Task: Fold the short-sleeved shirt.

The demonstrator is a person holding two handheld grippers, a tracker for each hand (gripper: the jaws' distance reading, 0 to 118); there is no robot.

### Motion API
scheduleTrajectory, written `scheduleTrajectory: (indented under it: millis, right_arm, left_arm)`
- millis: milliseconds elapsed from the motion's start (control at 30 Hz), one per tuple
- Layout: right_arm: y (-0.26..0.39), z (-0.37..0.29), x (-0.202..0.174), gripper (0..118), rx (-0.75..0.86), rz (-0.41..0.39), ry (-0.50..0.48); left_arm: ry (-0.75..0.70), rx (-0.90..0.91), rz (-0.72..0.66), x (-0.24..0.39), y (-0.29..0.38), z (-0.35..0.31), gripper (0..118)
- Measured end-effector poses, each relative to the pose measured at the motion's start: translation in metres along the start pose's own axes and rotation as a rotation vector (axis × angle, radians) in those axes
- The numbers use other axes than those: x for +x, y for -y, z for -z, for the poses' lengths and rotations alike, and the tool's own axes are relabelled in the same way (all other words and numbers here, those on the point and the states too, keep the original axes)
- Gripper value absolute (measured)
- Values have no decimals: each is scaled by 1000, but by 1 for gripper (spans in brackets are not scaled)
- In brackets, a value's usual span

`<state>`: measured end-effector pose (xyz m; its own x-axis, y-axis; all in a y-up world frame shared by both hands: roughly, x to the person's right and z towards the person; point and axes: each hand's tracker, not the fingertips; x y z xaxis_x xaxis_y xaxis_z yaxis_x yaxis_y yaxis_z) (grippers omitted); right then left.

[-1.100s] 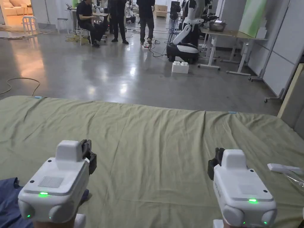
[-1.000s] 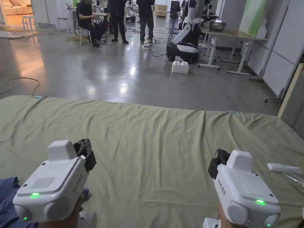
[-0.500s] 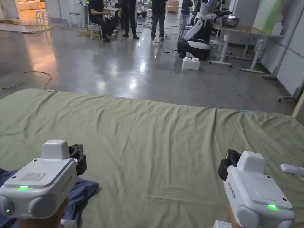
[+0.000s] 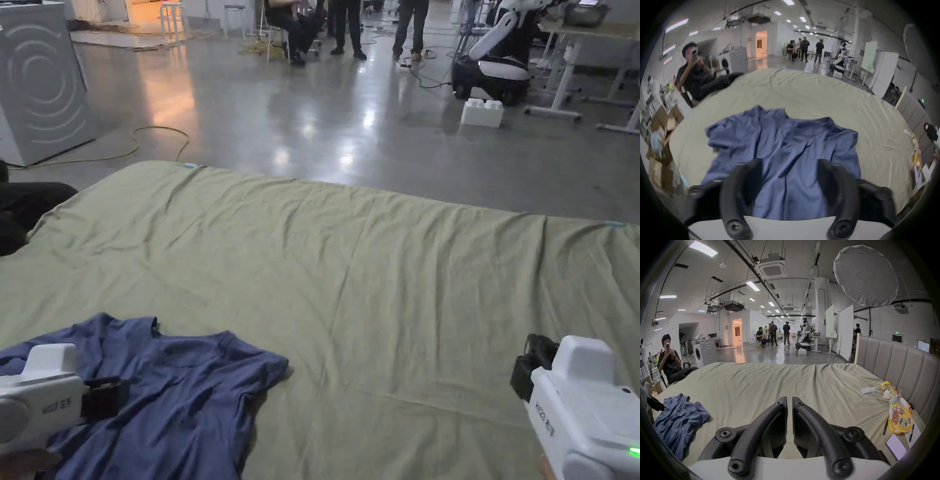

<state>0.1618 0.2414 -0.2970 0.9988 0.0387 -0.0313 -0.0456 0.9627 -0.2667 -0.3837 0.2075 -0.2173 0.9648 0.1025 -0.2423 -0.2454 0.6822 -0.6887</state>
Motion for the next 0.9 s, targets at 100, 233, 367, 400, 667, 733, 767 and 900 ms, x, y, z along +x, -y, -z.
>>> scheduleTrajectory:
  millis: [100, 233, 367, 400, 667, 733, 767, 900]
  right_arm:
    - [1, 2, -11, 7, -13, -15, -7]
    - [2, 1, -21, 7, -21, -35, -14]
    - [5, 1, -26, 7, -32, -51, -13]
    - [6, 2, -28, 7, -36, -53, -12]
    - [14, 5, -41, 7, -62, -55, -17]
    - [16, 6, -45, 7, -67, -56, -25]
    - [17, 6, -46, 7, -68, -58, -29]
    - [18, 3, -52, 7, -67, -68, -45]
  left_arm:
    - [39, -67, -64, -10, 8, 21, 110]
    - [-17, -172, -17, -7, 22, 52, 111]
    - [-87, -297, 75, -1, 43, 83, 103]
    - [-85, -211, 110, -2, 46, 78, 102]
    - [-123, -160, 245, 5, 39, 60, 7]
    - [-102, -153, 208, 0, 40, 60, 7]
    - [-98, -151, 193, -2, 39, 60, 7]
    - [-98, -106, 163, -4, 36, 53, 5]
